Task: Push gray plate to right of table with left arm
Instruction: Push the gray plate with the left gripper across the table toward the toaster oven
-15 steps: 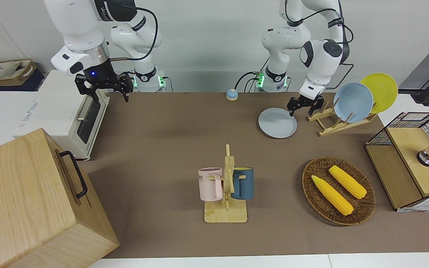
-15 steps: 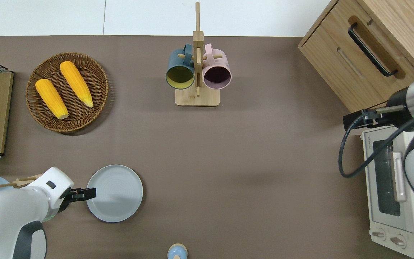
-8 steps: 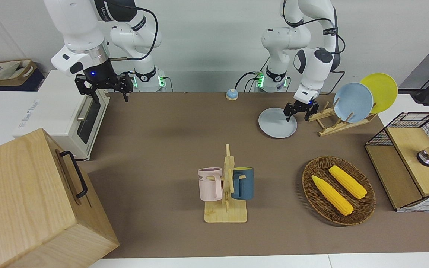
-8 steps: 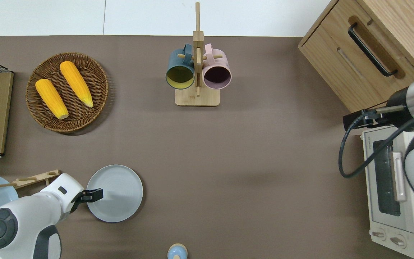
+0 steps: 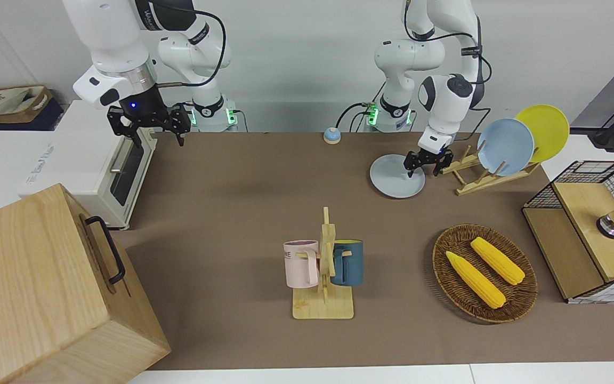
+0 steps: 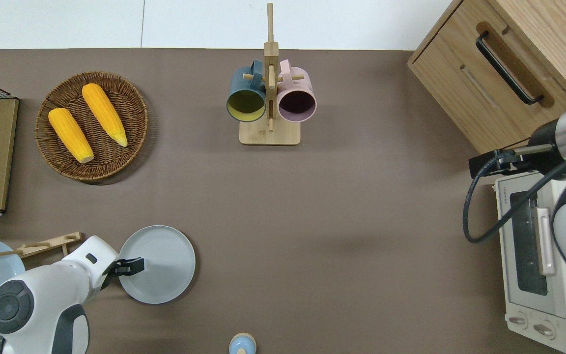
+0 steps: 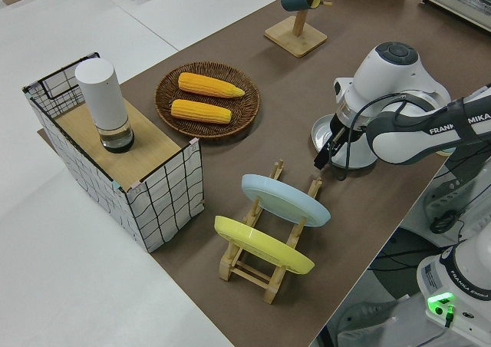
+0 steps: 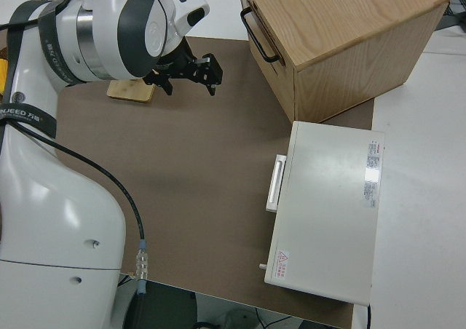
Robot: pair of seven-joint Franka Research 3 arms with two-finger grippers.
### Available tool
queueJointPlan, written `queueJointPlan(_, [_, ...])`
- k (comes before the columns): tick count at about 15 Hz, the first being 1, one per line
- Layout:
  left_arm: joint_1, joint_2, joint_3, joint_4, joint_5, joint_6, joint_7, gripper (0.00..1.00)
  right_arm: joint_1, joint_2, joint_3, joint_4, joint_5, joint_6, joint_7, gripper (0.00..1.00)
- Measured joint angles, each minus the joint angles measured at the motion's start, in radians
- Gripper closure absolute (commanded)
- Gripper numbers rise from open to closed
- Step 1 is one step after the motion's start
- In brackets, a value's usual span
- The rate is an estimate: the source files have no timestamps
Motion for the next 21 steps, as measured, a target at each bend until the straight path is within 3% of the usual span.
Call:
queueJointPlan(3, [0.0,0.006,0.0,0.0,0.0,0.003,0.0,0.89,0.0,0.0,0.0,0.0,0.0,0.0,0.0,0.017])
queueJointPlan(4, [0.0,0.008,0.0,0.0,0.0,0.006,0.0,1.0,0.0,0.0,0.0,0.0,0.0,0.0,0.0,0.017])
queueJointPlan(14, [-0.015,0.011,0.002,0.001,0.0,0.012,-0.008,1.0,0.0,0.0,0.0,0.0,0.0,0.0,0.0,0.017])
queueJointPlan(21, [-0.244,0.064,0.002,0.041,0.0,0.042,-0.309,1.0,0.0,0.0,0.0,0.0,0.0,0.0,0.0,0.017])
